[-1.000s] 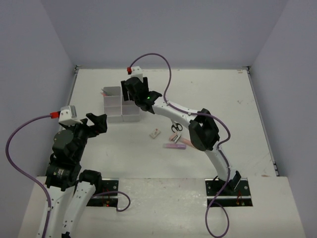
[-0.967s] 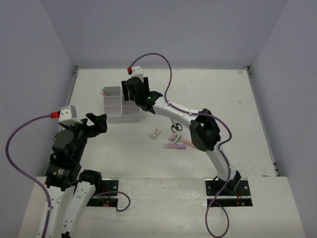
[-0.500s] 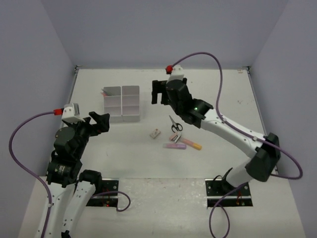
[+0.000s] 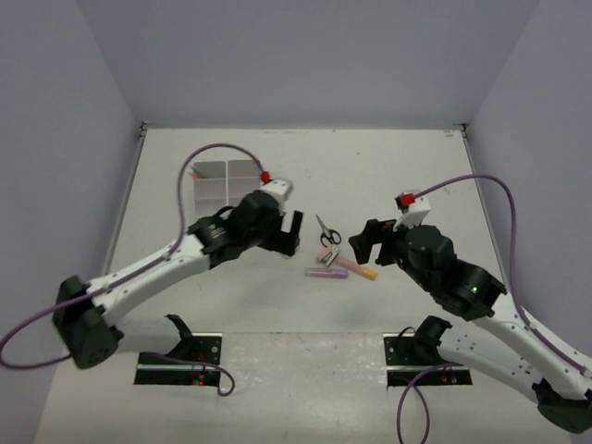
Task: Sort the stationery into containers
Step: Pick up the stationery from the center of the board.
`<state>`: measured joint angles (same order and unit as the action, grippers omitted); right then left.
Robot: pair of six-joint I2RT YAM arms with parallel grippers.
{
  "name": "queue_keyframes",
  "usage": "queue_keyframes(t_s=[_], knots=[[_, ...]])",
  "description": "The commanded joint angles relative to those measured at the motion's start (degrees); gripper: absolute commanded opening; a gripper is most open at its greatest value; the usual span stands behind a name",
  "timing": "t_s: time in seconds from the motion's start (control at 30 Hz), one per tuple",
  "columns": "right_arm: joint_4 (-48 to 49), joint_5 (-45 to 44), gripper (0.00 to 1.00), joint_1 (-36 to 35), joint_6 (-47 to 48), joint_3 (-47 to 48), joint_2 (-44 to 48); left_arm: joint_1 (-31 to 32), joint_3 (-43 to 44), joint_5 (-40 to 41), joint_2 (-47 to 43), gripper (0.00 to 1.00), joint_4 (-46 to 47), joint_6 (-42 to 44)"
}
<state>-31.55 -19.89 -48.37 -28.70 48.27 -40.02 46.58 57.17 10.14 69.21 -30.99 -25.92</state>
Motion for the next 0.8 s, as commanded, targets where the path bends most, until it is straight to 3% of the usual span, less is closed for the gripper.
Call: queue_keyframes(t_s=[0.0, 0.1, 0.33, 0.57, 0.77], knots=[[-8.17, -0.34, 0.85, -0.05, -3.83, 1.16, 7.72, 6.25, 11.18, 7.15, 17.08, 1.0, -3.43, 0.08], [-11.37, -0.01, 0.84, -0.02, -3.32, 1.42, 14.59, 6.25, 15.55, 7.14, 25.89, 0.99, -4.69, 2.63], [-13.66, 2.98, 0.85, 0.01, -1.48, 0.37, 20.82, 5.78, 19.79, 7.52, 33.52, 0.98, -7.57, 9.64], [-10.45, 6.72, 0.85, 0.02, 0.4, -0.78, 19.48, 1.09, 18.06, -0.86, 37.38, 0.99, -6.89, 15.02], [-7.23, 8.48, 0.86, -0.05, 1.4, -1.69, 16.97, -2.89, 17.12, -9.19, 38.61, 0.86, -2.53, 16.57]])
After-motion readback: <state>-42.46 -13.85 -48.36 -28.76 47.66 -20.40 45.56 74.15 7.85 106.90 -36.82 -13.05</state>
